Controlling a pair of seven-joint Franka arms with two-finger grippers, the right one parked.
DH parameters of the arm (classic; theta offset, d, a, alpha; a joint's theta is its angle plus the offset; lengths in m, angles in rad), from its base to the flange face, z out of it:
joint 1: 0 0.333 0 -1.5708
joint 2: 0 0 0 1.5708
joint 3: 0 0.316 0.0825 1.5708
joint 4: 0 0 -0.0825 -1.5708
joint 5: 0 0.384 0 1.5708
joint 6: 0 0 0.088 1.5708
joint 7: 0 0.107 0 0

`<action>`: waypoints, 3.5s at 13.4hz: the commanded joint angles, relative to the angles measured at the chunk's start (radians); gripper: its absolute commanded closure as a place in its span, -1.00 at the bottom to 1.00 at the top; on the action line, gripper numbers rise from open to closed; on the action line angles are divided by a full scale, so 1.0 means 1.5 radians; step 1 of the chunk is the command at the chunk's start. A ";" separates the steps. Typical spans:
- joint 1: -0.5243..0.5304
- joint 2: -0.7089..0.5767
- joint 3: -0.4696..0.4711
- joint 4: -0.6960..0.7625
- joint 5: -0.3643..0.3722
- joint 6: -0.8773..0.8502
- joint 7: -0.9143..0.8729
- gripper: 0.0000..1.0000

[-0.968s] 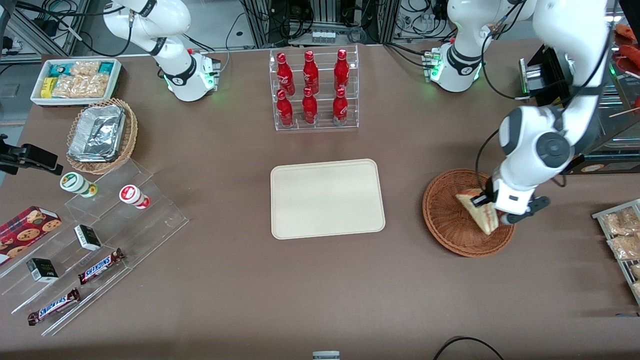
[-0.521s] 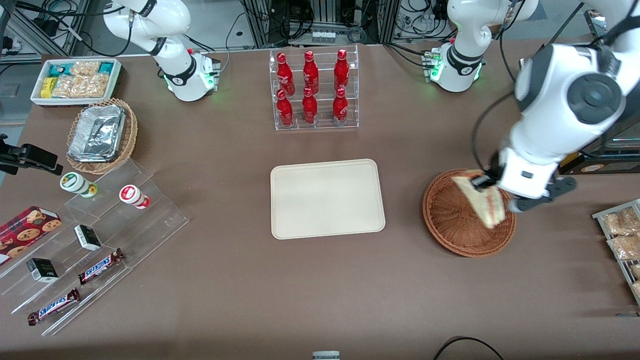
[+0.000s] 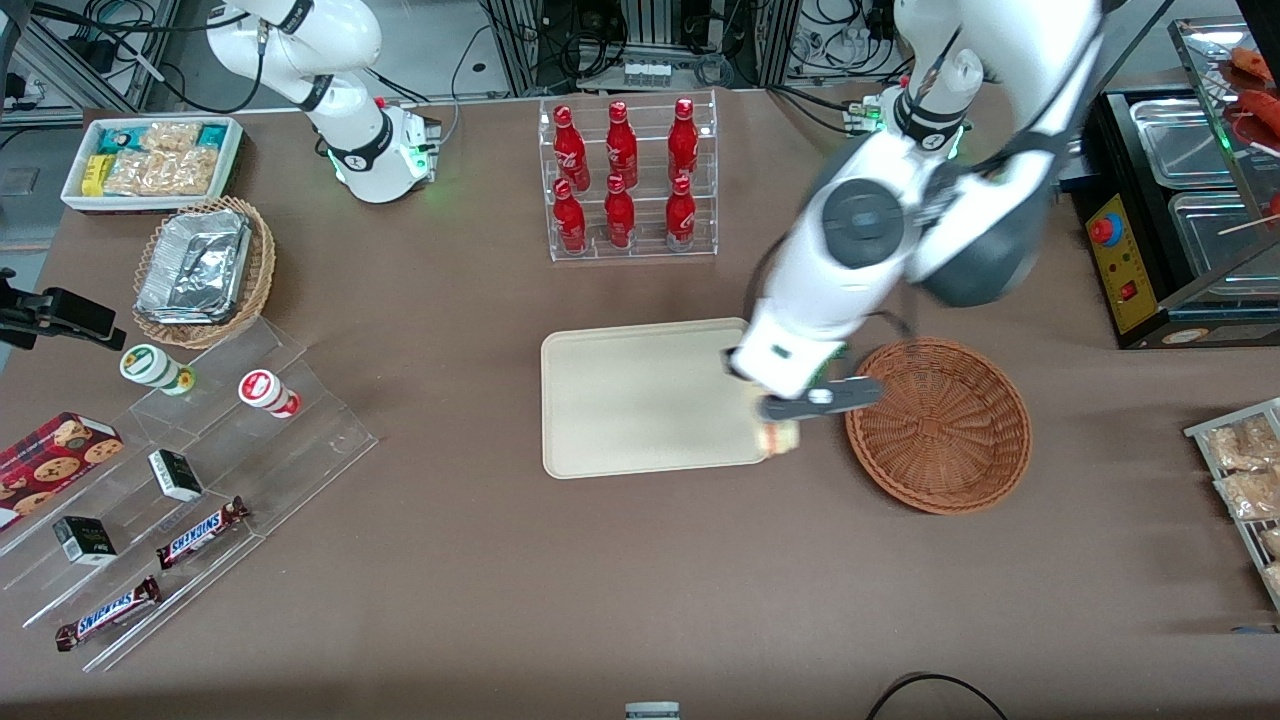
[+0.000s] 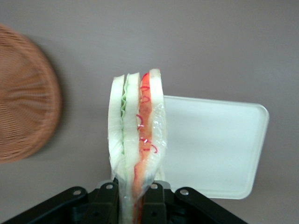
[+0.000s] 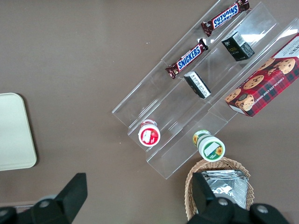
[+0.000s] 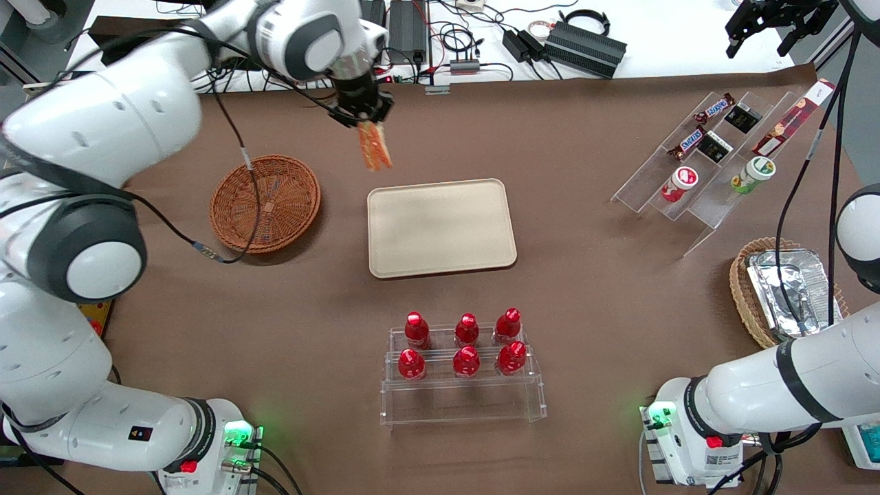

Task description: Place sandwich from basket to tray

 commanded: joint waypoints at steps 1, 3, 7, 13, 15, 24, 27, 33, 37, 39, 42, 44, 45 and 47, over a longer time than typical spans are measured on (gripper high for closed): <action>-0.058 0.079 0.003 0.041 0.037 0.054 -0.019 1.00; -0.103 0.125 0.005 0.042 0.073 0.111 -0.024 1.00; -0.142 0.212 0.006 0.042 0.135 0.170 -0.072 1.00; -0.156 0.258 0.006 0.035 0.169 0.172 -0.124 0.58; -0.158 0.258 0.006 0.034 0.180 0.171 -0.123 -1.00; -0.093 0.028 0.005 0.037 0.115 -0.027 -0.130 -1.00; -0.033 -0.071 0.004 0.035 0.103 -0.155 -0.119 -1.00; 0.185 -0.222 0.005 0.017 -0.032 -0.260 0.127 -1.00; 0.272 -0.284 0.006 -0.016 -0.058 -0.291 0.268 -1.00; 0.301 -0.325 0.009 -0.058 -0.060 -0.291 0.342 -1.00; 0.241 -0.382 0.138 -0.128 -0.104 -0.280 0.433 -1.00; 0.180 -0.423 0.220 -0.177 -0.105 -0.256 0.487 -1.00; 0.161 -0.433 0.250 -0.192 -0.105 -0.250 0.490 -1.00; 0.152 -0.433 0.260 -0.189 -0.100 -0.244 0.491 -1.00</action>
